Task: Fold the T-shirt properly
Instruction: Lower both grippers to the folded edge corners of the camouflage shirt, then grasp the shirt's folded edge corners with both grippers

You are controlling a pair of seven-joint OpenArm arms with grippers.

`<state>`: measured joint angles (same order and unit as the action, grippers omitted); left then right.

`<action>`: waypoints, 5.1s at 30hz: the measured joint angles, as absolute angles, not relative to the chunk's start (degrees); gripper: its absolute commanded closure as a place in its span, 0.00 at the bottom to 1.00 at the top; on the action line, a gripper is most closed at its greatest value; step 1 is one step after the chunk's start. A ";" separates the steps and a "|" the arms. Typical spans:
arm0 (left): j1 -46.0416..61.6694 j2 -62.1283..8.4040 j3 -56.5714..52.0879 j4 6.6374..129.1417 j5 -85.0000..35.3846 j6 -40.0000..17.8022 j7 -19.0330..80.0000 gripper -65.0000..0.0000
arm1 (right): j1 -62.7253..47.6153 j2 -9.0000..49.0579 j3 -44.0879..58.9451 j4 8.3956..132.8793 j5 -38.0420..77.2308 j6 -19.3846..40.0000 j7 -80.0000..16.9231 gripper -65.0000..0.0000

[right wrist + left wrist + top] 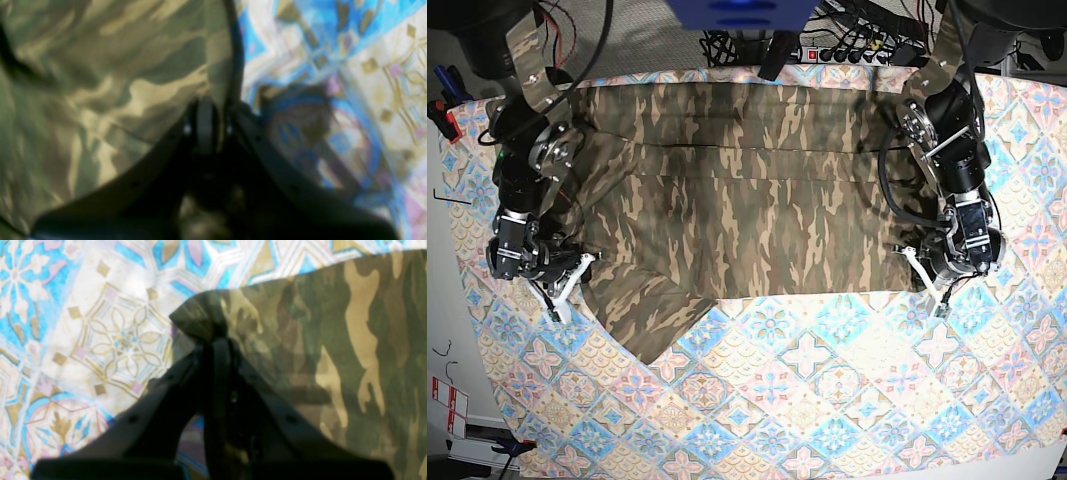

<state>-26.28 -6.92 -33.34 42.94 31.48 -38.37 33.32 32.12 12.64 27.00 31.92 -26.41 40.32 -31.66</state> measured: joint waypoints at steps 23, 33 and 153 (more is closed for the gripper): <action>-17.82 -4.73 -33.45 66.78 31.00 -40.77 45.67 1.00 | 18.85 8.29 27.00 68.23 -25.50 40.49 -48.90 0.95; -12.03 -4.78 -33.50 75.24 31.83 -40.34 46.48 1.00 | 12.53 6.66 29.54 81.03 -25.76 40.32 -53.01 0.95; -8.21 -4.78 -33.45 78.65 31.94 -40.51 46.50 1.00 | 40.16 15.57 43.18 26.70 -26.76 39.64 -37.28 0.37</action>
<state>-8.21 -4.78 -33.45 78.65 31.94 -40.51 46.50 40.16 15.57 43.18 26.70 -26.76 39.64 -37.28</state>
